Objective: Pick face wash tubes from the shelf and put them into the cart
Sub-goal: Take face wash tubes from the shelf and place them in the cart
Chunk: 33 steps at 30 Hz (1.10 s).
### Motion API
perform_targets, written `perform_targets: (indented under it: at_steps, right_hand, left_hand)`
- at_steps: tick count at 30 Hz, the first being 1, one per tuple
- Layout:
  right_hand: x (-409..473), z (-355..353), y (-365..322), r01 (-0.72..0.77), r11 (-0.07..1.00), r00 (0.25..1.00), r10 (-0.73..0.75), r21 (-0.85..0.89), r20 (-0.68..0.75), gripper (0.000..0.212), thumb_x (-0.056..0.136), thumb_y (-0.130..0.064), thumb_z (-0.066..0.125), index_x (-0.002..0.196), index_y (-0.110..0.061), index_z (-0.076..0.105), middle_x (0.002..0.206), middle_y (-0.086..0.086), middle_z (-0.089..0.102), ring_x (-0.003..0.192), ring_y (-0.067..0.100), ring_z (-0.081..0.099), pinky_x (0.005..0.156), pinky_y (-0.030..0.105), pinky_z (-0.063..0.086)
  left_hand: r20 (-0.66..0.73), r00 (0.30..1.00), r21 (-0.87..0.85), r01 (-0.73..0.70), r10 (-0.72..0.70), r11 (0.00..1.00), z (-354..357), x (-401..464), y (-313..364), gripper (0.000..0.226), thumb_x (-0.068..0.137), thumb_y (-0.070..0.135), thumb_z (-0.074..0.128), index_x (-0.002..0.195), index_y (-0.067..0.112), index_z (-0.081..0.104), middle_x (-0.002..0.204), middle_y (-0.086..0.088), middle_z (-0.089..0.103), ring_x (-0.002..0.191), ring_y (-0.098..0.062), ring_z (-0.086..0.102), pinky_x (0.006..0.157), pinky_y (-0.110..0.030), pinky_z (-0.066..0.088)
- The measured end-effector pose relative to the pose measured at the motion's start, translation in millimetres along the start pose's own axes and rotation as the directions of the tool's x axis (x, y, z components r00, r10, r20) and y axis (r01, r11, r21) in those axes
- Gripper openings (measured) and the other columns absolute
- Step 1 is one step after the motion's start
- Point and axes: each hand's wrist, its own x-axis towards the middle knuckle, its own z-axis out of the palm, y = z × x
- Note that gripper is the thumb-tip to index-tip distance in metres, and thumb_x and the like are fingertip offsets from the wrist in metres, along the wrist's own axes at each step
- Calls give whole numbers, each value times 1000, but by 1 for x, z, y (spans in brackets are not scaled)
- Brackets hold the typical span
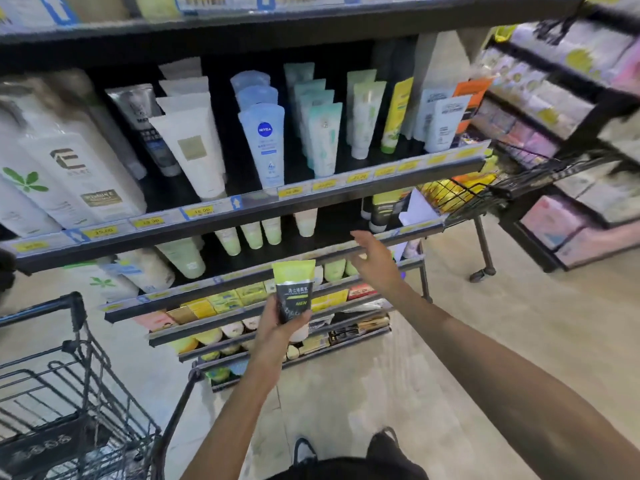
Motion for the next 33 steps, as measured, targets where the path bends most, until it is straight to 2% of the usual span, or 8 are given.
perform_targets:
  at_steps: [4, 6, 9, 13, 17, 26, 30, 33]
  right_hand:
    - [4, -49, 40, -21, 999, 998, 19, -34, -52, 51, 99, -13, 65, 147, -23, 51, 143, -3, 57, 130, 16, 54, 104, 34, 45]
    - [6, -72, 57, -49, 998, 996, 46, -41, -73, 48, 99, -16, 65, 145, -26, 52, 141, -6, 57, 123, 13, 57, 100, 33, 47]
    - [7, -100, 83, -60, 996, 996, 55, -64, -69, 48, 99, -24, 62, 146, -26, 51, 146, -5, 55, 131, 14, 52, 108, 38, 45]
    - [19, -133, 108, -6, 992, 1000, 4, -129, -21, 45, 98, -24, 61, 143, -19, 55, 143, 3, 59, 131, 23, 54, 104, 37, 45]
    - [44, -161, 131, 57, 958, 998, -43, -282, 56, 49, 99, -26, 61, 145, -15, 53, 142, 9, 59, 128, 28, 56, 101, 39, 48]
    - [99, -188, 166, 311, 780, 950, -243, -543, 195, 45, 96, -34, 68, 134, -11, 59, 125, 16, 65, 113, 36, 61, 91, 45, 55]
    - [128, -182, 180, 397, 686, 917, -323, -610, 233, 56, 99, -46, 57, 140, -10, 53, 132, 21, 56, 121, 41, 52, 98, 46, 49]
    - [147, -171, 191, 391, 623, 919, -308, -678, 247, 55, 102, -53, 45, 139, -14, 57, 132, 19, 60, 127, 38, 51, 110, 51, 37]
  left_hand:
    - [62, 998, 33, -15, 13, 999, 47, 6, 2, 49, 86, 5, 78, 130, 20, 60, 120, 1, 75, 113, -19, 70, 87, -27, 57]
    - [64, 998, 59, -16, 12, 998, 70, 13, -1, 50, 86, 8, 80, 130, 21, 60, 121, 0, 75, 114, -19, 69, 93, -35, 56]
    - [42, 999, 110, -31, 27, 993, 106, 24, -5, 50, 85, 12, 82, 129, 25, 62, 121, 2, 74, 116, -20, 68, 97, -42, 56]
    - [-15, 998, 170, -56, 59, 984, 157, 37, -10, 47, 86, 8, 81, 128, 19, 63, 120, -1, 75, 115, -20, 68, 106, -47, 52]
    - [-105, 994, 188, -16, 37, 982, 201, 55, -15, 48, 82, 17, 87, 123, 28, 65, 117, 8, 76, 114, -13, 69, 106, -50, 51]
    - [-244, 967, 240, -14, 75, 971, 259, 104, -11, 45, 82, 18, 86, 118, 30, 60, 109, 9, 77, 105, -8, 72, 105, -43, 53]
    - [-272, 951, 313, -53, 143, 948, 268, 134, -13, 45, 80, 24, 87, 117, 29, 63, 108, 10, 77, 104, -9, 72, 102, -46, 54]
    - [-308, 938, 347, -45, 159, 937, 269, 159, -19, 47, 77, 24, 90, 115, 26, 62, 106, 9, 77, 104, -13, 71, 101, -48, 54]
